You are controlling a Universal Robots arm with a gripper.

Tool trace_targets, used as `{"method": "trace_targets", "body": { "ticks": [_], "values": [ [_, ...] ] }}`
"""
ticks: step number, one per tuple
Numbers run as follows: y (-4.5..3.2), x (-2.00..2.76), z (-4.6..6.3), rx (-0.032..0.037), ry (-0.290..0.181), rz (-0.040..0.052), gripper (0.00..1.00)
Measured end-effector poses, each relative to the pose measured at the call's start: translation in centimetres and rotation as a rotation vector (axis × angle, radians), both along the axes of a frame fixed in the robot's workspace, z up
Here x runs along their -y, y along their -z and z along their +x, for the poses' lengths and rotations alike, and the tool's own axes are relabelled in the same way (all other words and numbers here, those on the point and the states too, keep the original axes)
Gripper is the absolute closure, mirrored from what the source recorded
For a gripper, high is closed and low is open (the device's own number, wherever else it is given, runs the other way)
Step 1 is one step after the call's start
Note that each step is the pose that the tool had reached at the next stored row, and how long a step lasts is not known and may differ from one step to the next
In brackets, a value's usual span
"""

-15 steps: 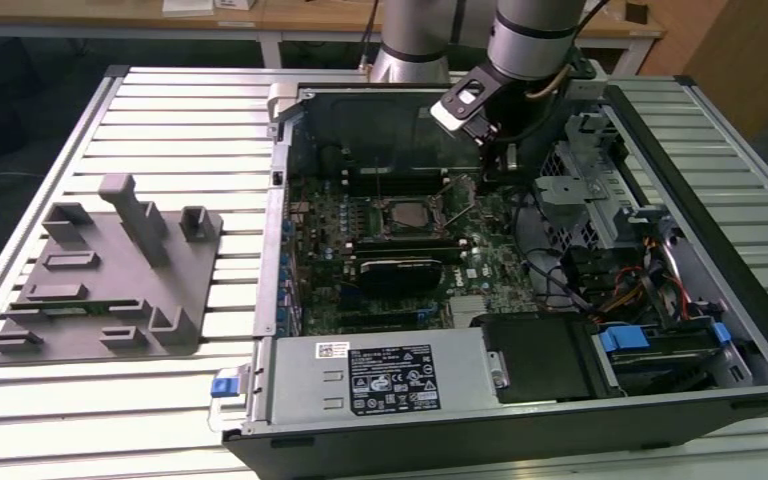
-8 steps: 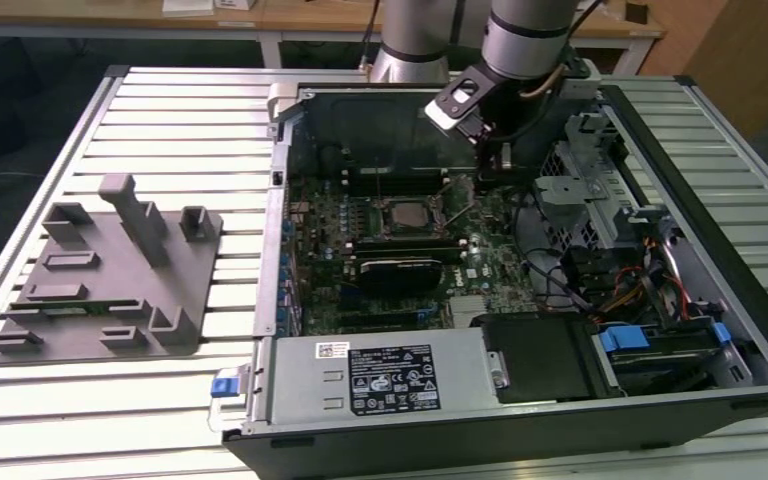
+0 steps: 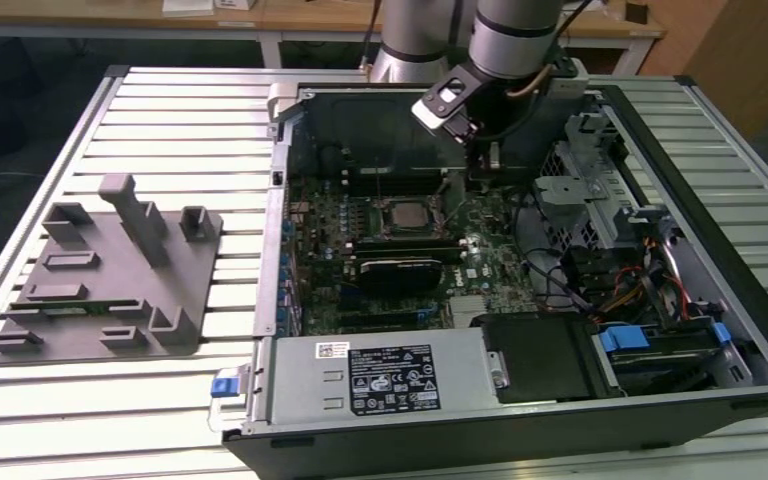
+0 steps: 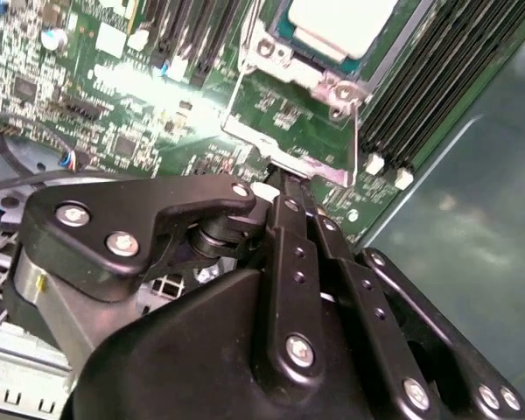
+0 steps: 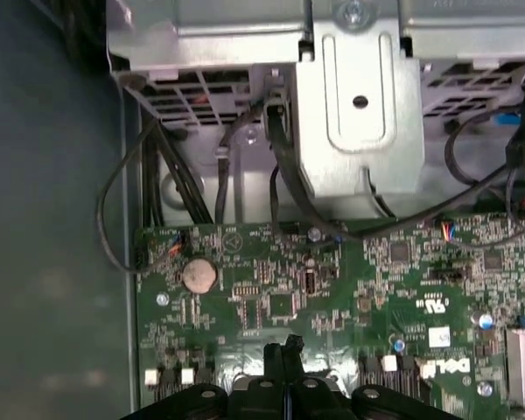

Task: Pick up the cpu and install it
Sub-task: 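Close the cpu cover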

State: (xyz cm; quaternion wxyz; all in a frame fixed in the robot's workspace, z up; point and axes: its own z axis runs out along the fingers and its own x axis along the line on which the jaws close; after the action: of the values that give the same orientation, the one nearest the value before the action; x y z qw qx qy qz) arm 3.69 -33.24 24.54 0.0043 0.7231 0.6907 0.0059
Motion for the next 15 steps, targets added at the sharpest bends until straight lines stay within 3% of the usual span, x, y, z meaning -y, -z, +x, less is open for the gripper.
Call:
{"method": "trace_targets", "body": {
  "ticks": [8, 15],
  "values": [
    [0.00, -0.13, -2.0, 0.0002, 0.005, 0.0039, 0.89],
    [0.00, -0.18, -3.0, 0.0002, 0.007, 0.0042, 0.89]
  ]
}}
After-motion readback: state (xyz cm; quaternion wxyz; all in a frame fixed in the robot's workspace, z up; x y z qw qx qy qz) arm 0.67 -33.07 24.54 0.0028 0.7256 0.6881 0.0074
